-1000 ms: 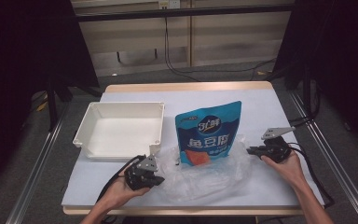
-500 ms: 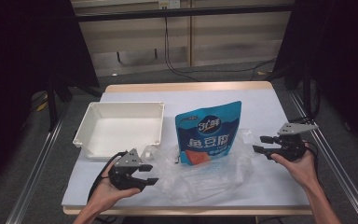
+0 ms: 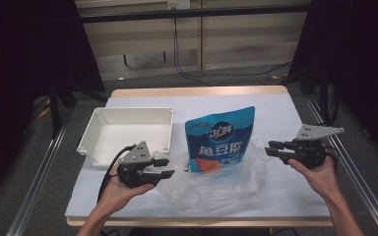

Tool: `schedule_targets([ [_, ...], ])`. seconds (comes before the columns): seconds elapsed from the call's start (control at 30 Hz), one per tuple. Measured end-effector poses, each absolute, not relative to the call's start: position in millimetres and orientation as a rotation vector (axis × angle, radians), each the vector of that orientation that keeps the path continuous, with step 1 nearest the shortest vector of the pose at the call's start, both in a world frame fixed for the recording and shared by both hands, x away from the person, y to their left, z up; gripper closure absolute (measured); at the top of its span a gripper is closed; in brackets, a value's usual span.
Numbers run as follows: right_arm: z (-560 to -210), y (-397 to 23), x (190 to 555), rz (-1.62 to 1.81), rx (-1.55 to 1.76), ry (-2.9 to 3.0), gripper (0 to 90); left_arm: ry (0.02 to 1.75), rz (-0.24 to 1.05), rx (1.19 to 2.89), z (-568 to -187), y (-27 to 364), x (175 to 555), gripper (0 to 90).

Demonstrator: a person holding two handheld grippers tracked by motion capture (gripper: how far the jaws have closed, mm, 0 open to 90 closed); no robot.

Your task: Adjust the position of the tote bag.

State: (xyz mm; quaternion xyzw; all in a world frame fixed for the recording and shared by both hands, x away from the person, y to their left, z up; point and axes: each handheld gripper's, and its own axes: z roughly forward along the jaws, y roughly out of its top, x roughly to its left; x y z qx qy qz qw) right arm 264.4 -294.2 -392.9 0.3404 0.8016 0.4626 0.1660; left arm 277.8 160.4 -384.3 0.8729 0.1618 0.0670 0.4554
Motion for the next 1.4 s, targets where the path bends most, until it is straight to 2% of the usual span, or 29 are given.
schedule_targets([
  [0.07,-394.0,-279.3,267.4,1.355,0.913,2.336,83.5,0.358,0.145,2.169,-385.0,149.0,281.0,72.3],
  [0.23,-398.9,-267.2,274.6,1.325,0.896,2.399,87.9,0.338,0.100,2.207,-397.9,128.7,290.7,77.4],
  [0.53,-417.4,-247.8,289.6,1.247,0.896,2.478,90.0,0.349,0.053,2.283,-426.3,106.7,296.1,79.3],
  [1.07,-458.1,-235.1,297.0,1.045,0.919,2.637,89.9,0.313,0.038,2.418,-452.0,102.1,291.0,78.9],
  [1.4,-472.1,-234.8,298.6,0.984,0.933,2.669,90.0,0.346,0.094,2.503,-462.1,102.9,288.3,77.7],
])
